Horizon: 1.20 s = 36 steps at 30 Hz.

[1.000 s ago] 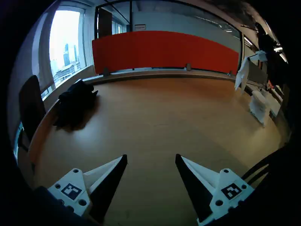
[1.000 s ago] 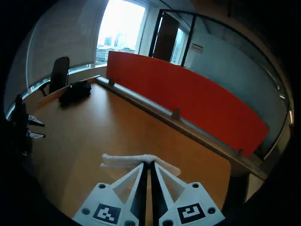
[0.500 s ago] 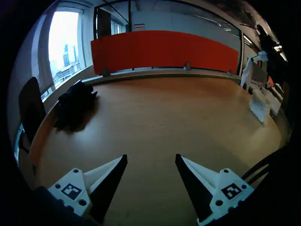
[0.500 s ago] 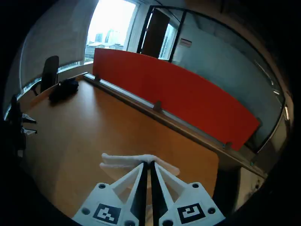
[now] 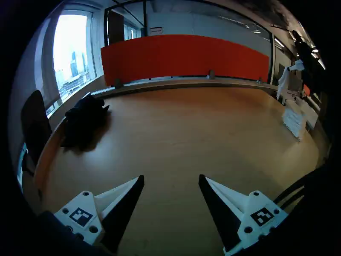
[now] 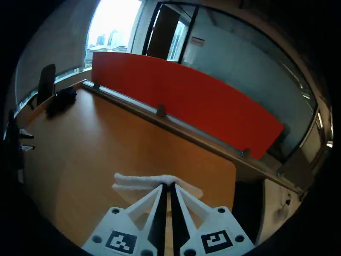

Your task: Fold towel

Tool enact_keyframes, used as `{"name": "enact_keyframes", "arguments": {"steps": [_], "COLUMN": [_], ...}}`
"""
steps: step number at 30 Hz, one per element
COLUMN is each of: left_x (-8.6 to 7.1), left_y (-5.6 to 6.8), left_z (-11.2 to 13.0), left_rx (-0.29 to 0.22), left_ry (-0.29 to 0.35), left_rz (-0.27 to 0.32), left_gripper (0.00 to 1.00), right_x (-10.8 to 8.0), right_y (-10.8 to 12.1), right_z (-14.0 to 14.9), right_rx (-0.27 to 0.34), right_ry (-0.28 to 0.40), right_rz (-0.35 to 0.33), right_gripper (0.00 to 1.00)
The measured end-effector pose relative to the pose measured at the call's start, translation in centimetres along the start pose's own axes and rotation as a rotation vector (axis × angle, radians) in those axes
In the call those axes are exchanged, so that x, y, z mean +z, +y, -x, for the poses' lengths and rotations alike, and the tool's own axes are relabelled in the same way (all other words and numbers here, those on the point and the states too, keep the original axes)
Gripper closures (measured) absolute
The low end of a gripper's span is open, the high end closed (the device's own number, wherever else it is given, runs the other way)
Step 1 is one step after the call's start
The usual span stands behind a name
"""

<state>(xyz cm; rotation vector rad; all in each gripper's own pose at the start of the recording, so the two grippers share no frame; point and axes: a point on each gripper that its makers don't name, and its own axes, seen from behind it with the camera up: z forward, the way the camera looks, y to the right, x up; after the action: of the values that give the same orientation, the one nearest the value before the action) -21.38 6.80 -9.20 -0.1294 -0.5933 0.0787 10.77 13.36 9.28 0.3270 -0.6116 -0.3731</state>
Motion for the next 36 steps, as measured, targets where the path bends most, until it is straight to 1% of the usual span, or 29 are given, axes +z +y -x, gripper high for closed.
{"name": "enact_keyframes", "arguments": {"steps": [9, 18, 24, 29, 36], "left_x": [0.1, 0.1, 0.1, 0.0, 0.0], "left_y": [0.5, 0.7, 0.9, 1.2, 1.5], "left_z": [-0.2, -0.3, -0.3, -0.3, -0.3], "left_rx": [0.007, 0.017, 0.026, 0.031, 0.04], "left_ry": [-0.001, -0.003, -0.007, -0.009, -0.01], "left_rz": [0.006, 0.011, 0.015, 0.02, 0.026], "left_gripper": [0.05, 0.05, 0.05, 0.05, 0.05], "right_x": [-1.1, -2.6, -4.3, -5.7, -7.2], "right_y": [1.7, 3.2, 3.6, 3.8, 3.3], "right_z": [1.5, 3.4, 6.0, 8.8, 12.7], "right_rx": [0.018, 0.047, 0.078, 0.116, 0.164], "right_ry": [-0.015, -0.033, -0.057, -0.084, -0.127], "right_rz": [0.029, 0.06, 0.073, 0.085, 0.089], "right_gripper": [0.95, 0.95, 0.95, 0.95, 0.95]}}
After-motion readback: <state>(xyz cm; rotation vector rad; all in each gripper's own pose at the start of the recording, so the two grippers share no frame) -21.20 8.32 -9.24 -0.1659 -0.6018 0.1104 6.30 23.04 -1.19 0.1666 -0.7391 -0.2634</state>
